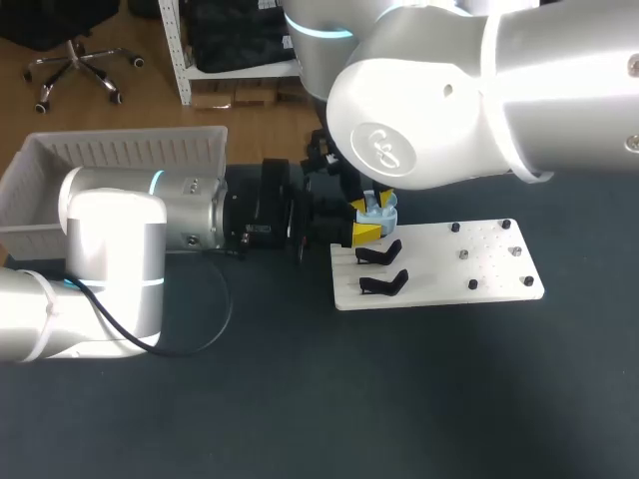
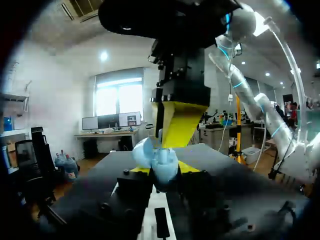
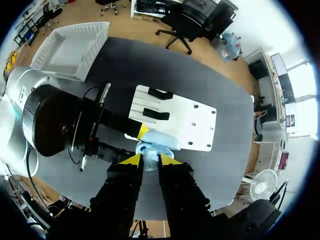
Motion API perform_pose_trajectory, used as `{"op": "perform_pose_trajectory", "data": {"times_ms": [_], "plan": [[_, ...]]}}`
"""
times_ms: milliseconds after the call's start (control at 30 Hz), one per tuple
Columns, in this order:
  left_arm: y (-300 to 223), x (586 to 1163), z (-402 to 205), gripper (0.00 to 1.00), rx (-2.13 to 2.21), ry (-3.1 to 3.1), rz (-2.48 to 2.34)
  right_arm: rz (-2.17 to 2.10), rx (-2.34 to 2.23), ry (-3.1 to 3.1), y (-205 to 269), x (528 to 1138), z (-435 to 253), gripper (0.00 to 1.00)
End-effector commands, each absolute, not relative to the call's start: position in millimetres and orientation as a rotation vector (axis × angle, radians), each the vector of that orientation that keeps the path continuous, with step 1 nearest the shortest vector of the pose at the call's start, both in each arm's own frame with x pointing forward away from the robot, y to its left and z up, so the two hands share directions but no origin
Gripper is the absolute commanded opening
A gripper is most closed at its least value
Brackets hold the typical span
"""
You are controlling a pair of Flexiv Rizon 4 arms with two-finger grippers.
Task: Pick up each earbud case from the left stands, insert the matching earbuds, close the lid, and place the case in the box.
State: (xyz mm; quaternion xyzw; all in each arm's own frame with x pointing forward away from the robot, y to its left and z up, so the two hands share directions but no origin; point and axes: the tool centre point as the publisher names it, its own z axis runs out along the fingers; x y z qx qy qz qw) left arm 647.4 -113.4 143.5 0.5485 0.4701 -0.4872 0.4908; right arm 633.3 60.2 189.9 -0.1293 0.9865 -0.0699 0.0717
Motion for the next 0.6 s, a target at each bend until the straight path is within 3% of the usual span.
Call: {"op": "perform_pose_trajectory", "data": {"times_ms": [33, 600], "plan": [[-113.5, 646.9, 143.7, 0.0, 1.331, 1.143, -1.182, -0.212, -0.385, 2.962, 60.4, 634.7, 189.1, 0.0], [-113.5, 646.9, 143.7, 0.0, 1.331, 1.143, -1.182, -0.215, -0.38, 2.958, 60.7, 636.5, 188.7, 0.0]]}}
